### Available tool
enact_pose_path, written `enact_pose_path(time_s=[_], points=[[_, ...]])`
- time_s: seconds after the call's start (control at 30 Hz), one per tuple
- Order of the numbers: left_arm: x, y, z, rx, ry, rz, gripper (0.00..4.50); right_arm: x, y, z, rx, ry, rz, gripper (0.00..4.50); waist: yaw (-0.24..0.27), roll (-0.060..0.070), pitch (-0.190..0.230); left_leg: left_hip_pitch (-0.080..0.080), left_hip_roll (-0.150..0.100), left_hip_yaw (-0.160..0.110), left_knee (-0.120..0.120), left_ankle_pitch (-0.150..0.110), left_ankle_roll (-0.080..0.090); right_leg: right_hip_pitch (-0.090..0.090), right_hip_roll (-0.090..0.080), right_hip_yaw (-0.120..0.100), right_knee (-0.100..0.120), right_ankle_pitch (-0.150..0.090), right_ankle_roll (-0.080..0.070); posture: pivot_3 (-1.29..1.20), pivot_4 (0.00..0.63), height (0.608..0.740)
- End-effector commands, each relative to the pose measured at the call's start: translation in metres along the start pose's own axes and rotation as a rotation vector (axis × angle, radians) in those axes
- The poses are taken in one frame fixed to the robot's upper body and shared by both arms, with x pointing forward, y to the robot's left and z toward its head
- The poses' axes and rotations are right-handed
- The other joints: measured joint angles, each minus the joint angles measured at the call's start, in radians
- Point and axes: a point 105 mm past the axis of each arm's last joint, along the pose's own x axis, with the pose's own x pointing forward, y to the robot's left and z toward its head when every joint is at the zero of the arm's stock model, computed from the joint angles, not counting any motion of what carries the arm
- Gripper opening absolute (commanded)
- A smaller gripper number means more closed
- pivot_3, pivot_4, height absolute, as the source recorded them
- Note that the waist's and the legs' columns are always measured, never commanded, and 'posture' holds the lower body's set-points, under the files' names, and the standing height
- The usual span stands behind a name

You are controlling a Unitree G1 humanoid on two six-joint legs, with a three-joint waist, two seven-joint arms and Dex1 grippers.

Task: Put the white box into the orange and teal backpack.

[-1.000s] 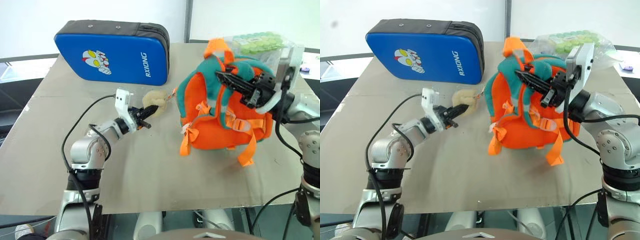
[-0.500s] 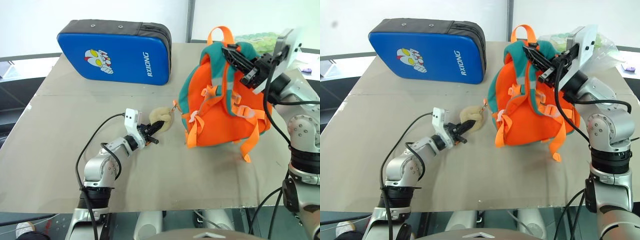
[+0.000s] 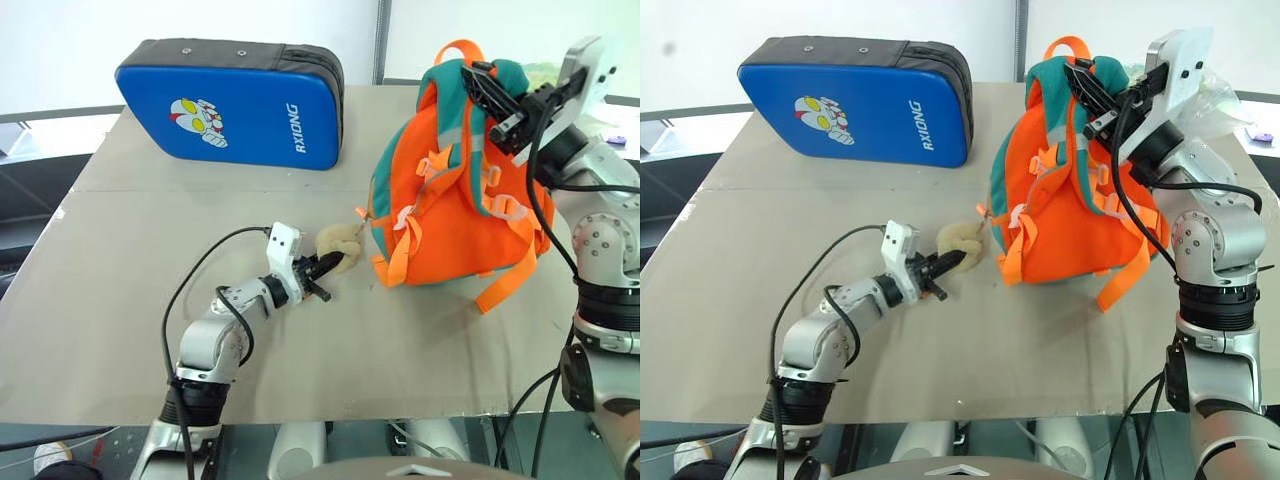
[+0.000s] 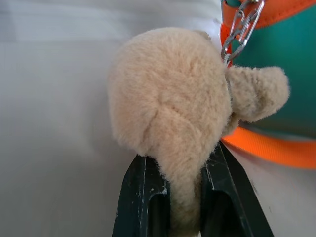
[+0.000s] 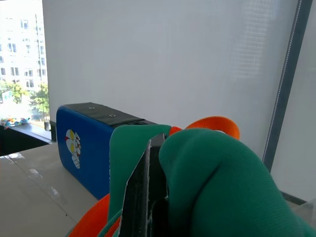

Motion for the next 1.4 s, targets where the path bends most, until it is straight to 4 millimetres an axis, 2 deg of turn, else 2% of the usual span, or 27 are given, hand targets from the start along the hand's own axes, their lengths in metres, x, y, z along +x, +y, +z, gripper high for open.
enact_pose_path(time_s=[0.03, 0.1, 0.17, 0.33, 0.37, 0.4, 0.43, 0.47, 0.53, 0.57, 0.63, 0.67, 0.7, 0.87, 1.1, 1.2, 1.4], points=[[-0.004, 0.036, 0.039, 0.06, -0.143, 0.155, 0.01, -0.012, -0.009, 0.058, -0.137, -0.216, -0.053, 0.0, 0.0, 0.0, 0.0, -0.001, 0.0, 0.0, 0.0, 0.0, 0.0, -0.001, 0.0, 0.0, 0.0, 0.0, 0.0, 0.0, 0.15, 0.74], [-0.001, 0.041, 0.055, 0.099, -0.183, 0.169, 0.01, -0.013, -0.006, 0.047, -0.143, -0.182, -0.042, 0.0, -0.001, 0.0, 0.0, -0.001, 0.0, 0.0, 0.0, 0.0, 0.0, -0.001, 0.001, 0.0, 0.0, 0.0, 0.0, 0.0, 0.15, 0.74], [0.002, 0.04, 0.061, 0.128, -0.19, 0.155, 0.01, -0.014, -0.005, 0.035, -0.14, -0.139, -0.037, 0.0, -0.004, 0.0, 0.0, -0.001, 0.0, 0.0, 0.0, 0.0, 0.0, -0.001, 0.001, 0.0, 0.0, 0.0, 0.0, 0.0, 0.15, 0.74], [0.003, 0.031, 0.04, 0.165, -0.111, 0.084, 0.01, -0.025, 0.004, -0.011, -0.112, 0.044, 0.025, 0.0, -0.004, 0.0, 0.0, -0.001, 0.0, 0.002, -0.003, 0.0, 0.0, -0.001, 0.0, 0.001, -0.002, 0.0, 0.0, 0.0, 0.15, 0.74], [0.001, 0.031, 0.039, 0.148, -0.115, 0.084, 0.51, -0.027, 0.008, -0.016, -0.107, 0.072, 0.045, 0.0, -0.004, 0.0, 0.0, -0.001, 0.0, 0.002, -0.003, 0.0, 0.0, -0.002, 0.0, 0.001, -0.002, 0.0, 0.0, 0.0, 0.15, 0.74], [-0.001, 0.031, 0.038, 0.138, -0.118, 0.083, 1.07, -0.029, 0.011, -0.02, -0.104, 0.092, 0.064, 0.36, -0.004, 0.0, 0.0, -0.001, 0.0, 0.002, -0.004, 0.0, 0.0, -0.002, 0.0, 0.001, -0.002, 0.0, 0.0, 0.0, 0.15, 0.74], [-0.003, 0.03, 0.038, 0.135, -0.116, 0.076, 1.33, -0.031, 0.015, -0.022, -0.102, 0.103, 0.081, 0.73, -0.004, 0.0, 0.0, -0.001, 0.0, 0.001, -0.004, 0.0, 0.0, -0.002, 0.0, 0.0, -0.002, 0.0, 0.0, 0.0, 0.15, 0.74], [-0.006, 0.027, 0.037, 0.139, -0.112, 0.06, 1.9, -0.034, 0.02, -0.025, -0.095, 0.122, 0.108, 1.01, -0.004, 0.0, 0.0, -0.001, 0.0, 0.001, -0.004, 0.0, 0.0, -0.002, 0.0, 0.0, -0.001, 0.0, 0.0, 0.0, 0.15, 0.74], [-0.014, 0.025, 0.034, 0.151, -0.098, 0.044, 2.98, -0.041, 0.029, -0.034, -0.099, 0.173, 0.156, 2.05, -0.005, 0.0, 0.0, 0.0, 0.0, 0.001, -0.004, 0.0, 0.0, -0.002, 0.0, 0.0, -0.001, 0.0, 0.0, 0.0, 0.15, 0.74], [-0.02, 0.025, 0.032, 0.162, -0.09, 0.038, 3.37, -0.044, 0.031, -0.038, -0.103, 0.194, 0.166, 2.45, -0.005, 0.0, 0.0, 0.0, 0.0, 0.0, -0.004, 0.0, 0.0, -0.002, 0.0, 0.0, -0.001, 0.0, 0.0, 0.0, 0.15, 0.74], [-0.03, 0.025, 0.03, 0.175, -0.084, 0.03, 4.47, -0.05, 0.032, -0.043, -0.102, 0.22, 0.17, 3.59, -0.007, 0.0, 0.0, 0.001, 0.0, 0.001, -0.004, 0.0, 0.0, -0.002, 0.0, 0.0, -0.001, 0.0, 0.0, 0.0, 0.15, 0.74], [-0.033, 0.024, 0.03, 0.179, -0.084, 0.027, 4.5, -0.051, 0.033, -0.045, -0.099, 0.228, 0.173, 4.18, -0.007, 0.0, 0.0, 0.001, 0.001, 0.001, -0.004, 0.0, 0.0, -0.002, 0.0, 0.001, -0.001, 0.0, 0.0, 0.0, 0.15, 0.74], [-0.036, 0.023, 0.031, 0.185, -0.092, 0.02, 4.5, -0.053, 0.033, -0.046, -0.112, 0.231, 0.169, 4.35, -0.007, 0.0, 0.0, 0.001, 0.001, 0.001, -0.004, 0.0, 0.0, -0.002, 0.0, 0.001, -0.001, 0.0, 0.0, 0.0, 0.15, 0.74], [-0.055, 0.012, 0.034, 0.175, -0.096, -0.044, 4.5, -0.061, 0.034, -0.044, -0.106, 0.218, 0.153, 4.35, -0.005, 0.0, 0.0, 0.001, 0.001, 0.001, -0.003, 0.0, 0.0, -0.001, 0.0, 0.001, 0.0, 0.0, 0.0, 0.0, 0.15, 0.74], [-0.092, -0.012, 0.033, 0.163, -0.061, -0.172, 4.5, -0.101, 0.051, -0.042, 0.022, 0.31, 0.212, 4.35, -0.003, 0.0, 0.0, 0.0, 0.002, 0.001, -0.004, 0.0, 0.0, -0.002, -0.001, 0.001, -0.001, -0.001, 0.0, 0.0, 0.15, 0.74], [-0.107, -0.013, 0.031, 0.153, -0.039, -0.172, 4.5, -0.127, 0.063, -0.052, 0.077, 0.428, 0.272, 4.35, -0.002, 0.0, 0.0, 0.001, 0.003, 0.001, -0.004, 0.0, 0.0, -0.001, -0.001, 0.001, -0.001, -0.003, -0.004, 0.0, 0.15, 0.74], [-0.13, -0.011, 0.018, 0.159, 0.034, -0.129, 4.5, -0.174, 0.044, -0.083, 0.041, 0.615, 0.166, 4.35, -0.003, -0.001, -0.001, 0.003, 0.002, 0.001, -0.003, 0.0, 0.0, 0.001, -0.001, 0.001, -0.001, -0.005, -0.001, 0.0, 0.15, 0.74]])
